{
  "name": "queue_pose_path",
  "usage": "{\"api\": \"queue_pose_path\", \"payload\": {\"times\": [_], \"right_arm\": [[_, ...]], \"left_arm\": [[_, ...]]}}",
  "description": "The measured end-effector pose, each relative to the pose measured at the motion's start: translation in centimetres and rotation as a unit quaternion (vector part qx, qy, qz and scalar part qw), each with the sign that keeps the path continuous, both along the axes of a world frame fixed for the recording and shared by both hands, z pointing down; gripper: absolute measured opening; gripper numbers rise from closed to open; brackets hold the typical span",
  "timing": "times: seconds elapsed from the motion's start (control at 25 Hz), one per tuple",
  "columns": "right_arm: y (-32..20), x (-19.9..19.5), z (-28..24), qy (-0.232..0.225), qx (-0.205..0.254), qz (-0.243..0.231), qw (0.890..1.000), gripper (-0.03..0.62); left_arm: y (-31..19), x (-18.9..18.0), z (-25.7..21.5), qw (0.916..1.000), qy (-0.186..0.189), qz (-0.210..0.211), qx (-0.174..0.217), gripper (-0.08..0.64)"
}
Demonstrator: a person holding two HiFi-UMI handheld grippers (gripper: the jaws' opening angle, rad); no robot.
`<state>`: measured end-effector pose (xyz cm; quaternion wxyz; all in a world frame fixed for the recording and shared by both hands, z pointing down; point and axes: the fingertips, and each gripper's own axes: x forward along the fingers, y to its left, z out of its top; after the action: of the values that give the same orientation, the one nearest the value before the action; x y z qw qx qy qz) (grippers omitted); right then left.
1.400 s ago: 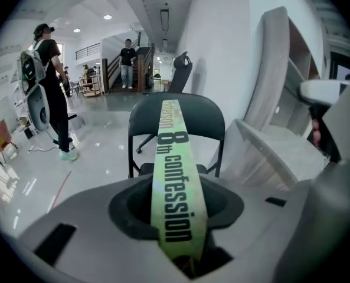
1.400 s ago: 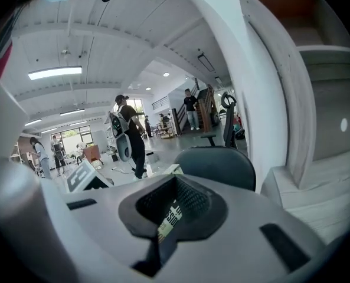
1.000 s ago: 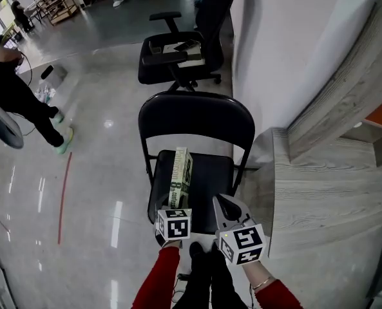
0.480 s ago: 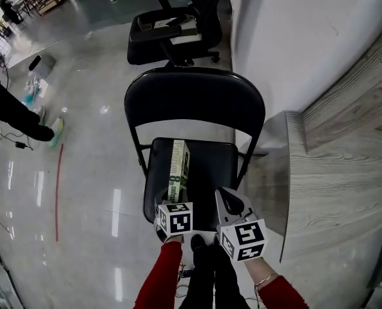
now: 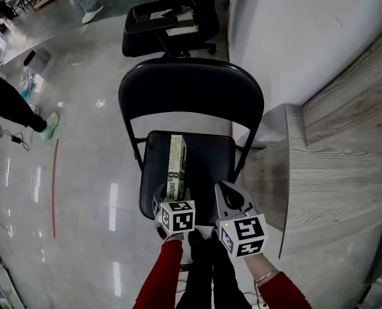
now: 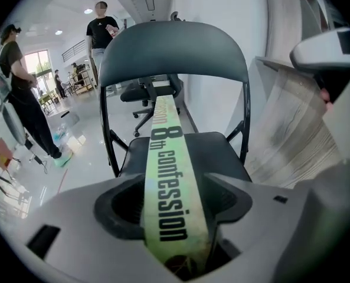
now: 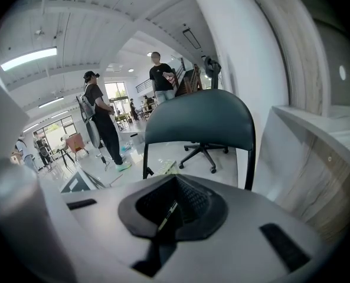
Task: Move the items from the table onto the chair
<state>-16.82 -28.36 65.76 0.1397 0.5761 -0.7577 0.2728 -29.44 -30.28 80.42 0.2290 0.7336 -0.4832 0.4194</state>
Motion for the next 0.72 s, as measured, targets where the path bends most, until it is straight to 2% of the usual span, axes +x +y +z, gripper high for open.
{"api": "queue_pose_path", "payload": {"times": [0.24,0.32,0.4,0.48,0.56,0.64,0.72], "right_arm": [[0.1,0.0,-0.2,-0.002,0.001,0.002,1.000,0.006],[0.1,0.1,-0.3,-0.001,0.001,0.003,1.000,0.006],[0.1,0.1,-0.6,-0.001,0.002,0.006,1.000,0.006],[0.1,0.1,-1.3,-0.002,0.005,0.006,1.000,0.006],[0.2,0.0,-2.6,-0.005,0.009,0.002,1.000,0.006],[0.6,-0.2,-4.2,-0.009,0.015,-0.005,1.000,0.006],[1.1,-0.5,-6.2,-0.017,0.023,-0.012,1.000,0.006]], "left_arm": [[0.3,-0.5,-1.6,0.9998,-0.004,-0.018,0.010,0.334],[0.4,-0.5,-3.1,0.9995,0.002,-0.020,0.024,0.334],[0.5,-0.7,-5.8,0.9981,0.013,-0.025,0.054,0.334],[0.5,-1.1,-10.0,0.9944,0.033,-0.034,0.095,0.334],[0.7,-1.4,-14.7,0.9896,0.067,-0.039,0.121,0.333],[1.2,-1.7,-18.5,0.9846,0.113,-0.042,0.127,0.288],[1.8,-2.1,-21.6,0.9799,0.139,-0.037,0.138,0.206]]}}
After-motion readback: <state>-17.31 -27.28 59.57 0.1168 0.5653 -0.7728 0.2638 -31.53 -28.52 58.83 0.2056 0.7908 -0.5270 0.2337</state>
